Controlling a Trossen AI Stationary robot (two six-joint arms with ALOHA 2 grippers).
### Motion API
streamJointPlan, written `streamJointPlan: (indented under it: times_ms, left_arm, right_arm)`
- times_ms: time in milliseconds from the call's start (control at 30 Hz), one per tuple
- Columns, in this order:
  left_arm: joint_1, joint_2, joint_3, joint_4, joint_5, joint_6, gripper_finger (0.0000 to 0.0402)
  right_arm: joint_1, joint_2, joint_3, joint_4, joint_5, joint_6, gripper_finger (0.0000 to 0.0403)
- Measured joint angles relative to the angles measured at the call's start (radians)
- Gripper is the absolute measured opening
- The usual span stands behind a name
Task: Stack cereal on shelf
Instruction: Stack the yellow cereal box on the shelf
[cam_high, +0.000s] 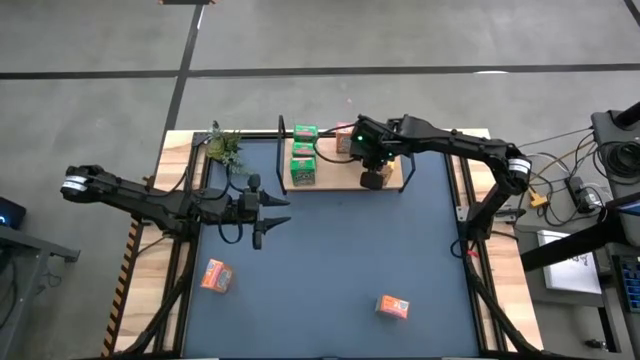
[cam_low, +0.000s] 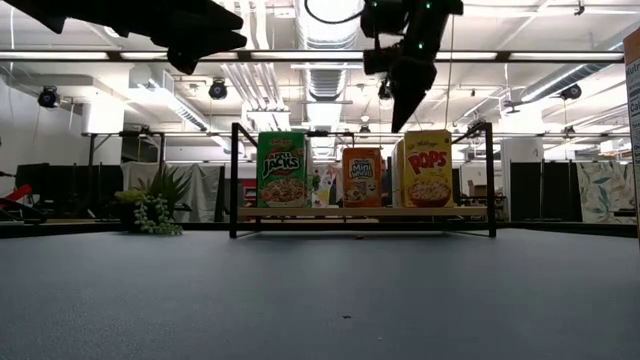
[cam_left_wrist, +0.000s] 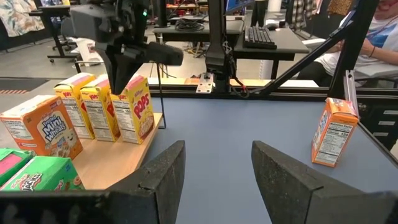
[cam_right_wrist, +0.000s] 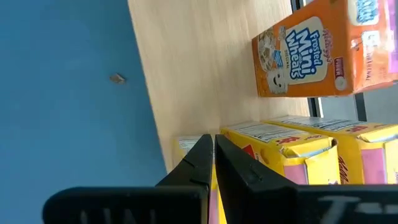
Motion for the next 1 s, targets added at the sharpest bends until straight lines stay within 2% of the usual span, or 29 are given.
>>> streamJointPlan:
  times_ms: [267, 467, 600, 1000]
  left_arm:
    - [0.000, 0.000, 0.000, -0.008, 0.000, -0.004, 0.0168]
    - [0.000, 0.000, 0.000, -0.024, 0.000, -0.008, 0.0168]
    - [0.000, 0.000, 0.000, -0.024, 0.000, -0.008, 0.0168]
    - [0.000, 0.000, 0.000, -0.025, 0.000, -0.008, 0.0168]
  right_arm:
    - [0.022, -0.009, 0.125, -0.265, 0.000, 0.121, 0.0009]
    - [0.004, -0.039, 0.101, -0.387, 0.038, 0.177, 0.0009]
    - [-0.016, -0.054, 0.063, -0.393, 0.105, 0.180, 0.0009]
    - [-0.077, -0.054, -0.013, -0.355, 0.107, 0.152, 0.0009]
